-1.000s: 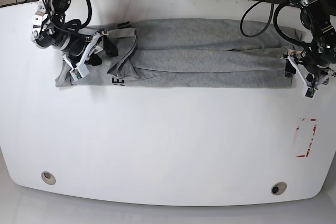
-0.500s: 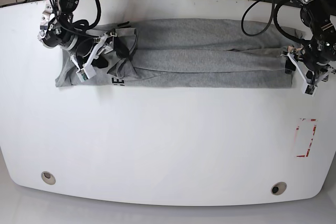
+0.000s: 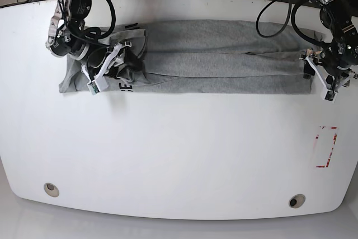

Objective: Layout the t-shirt on the table in an organized manner, then fold the t-shirt properly
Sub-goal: 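Smooth the folded sleeve flat with the right gripper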

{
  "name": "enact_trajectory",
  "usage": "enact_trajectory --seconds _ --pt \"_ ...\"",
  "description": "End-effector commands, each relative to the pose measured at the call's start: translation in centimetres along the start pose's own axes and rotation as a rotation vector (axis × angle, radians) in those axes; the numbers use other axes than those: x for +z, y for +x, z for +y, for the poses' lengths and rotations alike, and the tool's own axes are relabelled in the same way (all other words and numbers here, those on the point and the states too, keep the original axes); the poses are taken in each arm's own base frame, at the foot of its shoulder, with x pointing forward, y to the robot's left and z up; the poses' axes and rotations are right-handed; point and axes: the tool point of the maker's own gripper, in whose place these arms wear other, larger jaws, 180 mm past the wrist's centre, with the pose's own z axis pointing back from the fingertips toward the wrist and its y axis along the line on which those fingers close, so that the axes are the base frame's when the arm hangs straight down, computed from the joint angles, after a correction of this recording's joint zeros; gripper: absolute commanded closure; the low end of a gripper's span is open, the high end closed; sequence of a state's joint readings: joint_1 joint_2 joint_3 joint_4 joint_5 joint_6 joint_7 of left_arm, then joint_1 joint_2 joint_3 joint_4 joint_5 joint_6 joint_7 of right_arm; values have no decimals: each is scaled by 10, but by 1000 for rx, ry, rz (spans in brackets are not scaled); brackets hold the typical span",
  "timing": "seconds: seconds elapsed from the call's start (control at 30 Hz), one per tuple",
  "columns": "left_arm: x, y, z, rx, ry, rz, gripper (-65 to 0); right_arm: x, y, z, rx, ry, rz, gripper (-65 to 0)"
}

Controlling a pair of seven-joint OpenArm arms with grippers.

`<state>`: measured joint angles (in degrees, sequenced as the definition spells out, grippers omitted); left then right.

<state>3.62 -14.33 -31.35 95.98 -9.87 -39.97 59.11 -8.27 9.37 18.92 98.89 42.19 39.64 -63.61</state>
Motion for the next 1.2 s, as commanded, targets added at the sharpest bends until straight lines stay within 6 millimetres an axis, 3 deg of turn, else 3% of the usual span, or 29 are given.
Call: enact_trajectory --seconds 0.0,0.1,0.13,0.33,0.73,0.87,1.03,1.1,1.17 --pt "6 12 9 -11 24 -38 -414 3 18 3 22 12 -57 -193" --pt "6 12 9 -11 24 -38 -414 3 18 3 21 13 -59 -57" --pt "6 12 9 -11 24 -38 -414 3 19 4 23 14 -59 -44" --pt "6 12 9 -11 24 -38 -414 -1 16 22 55 57 -36 -68" --pt "6 13 9 -13 23 -38 -414 -11 -2 85 97 223 -3 -79" --pt "6 13 9 -13 23 -38 -414 -17 -3 98 91 253 -4 -168" --pt "6 13 9 -13 23 -38 -414 -18 1 104 80 267 -25 -380" --pt "6 12 9 -11 23 -37 -414 -18 2 105 82 270 -31 -428" --pt "6 12 9 -11 23 -37 -414 -15 6 107 91 276 -43 -433"
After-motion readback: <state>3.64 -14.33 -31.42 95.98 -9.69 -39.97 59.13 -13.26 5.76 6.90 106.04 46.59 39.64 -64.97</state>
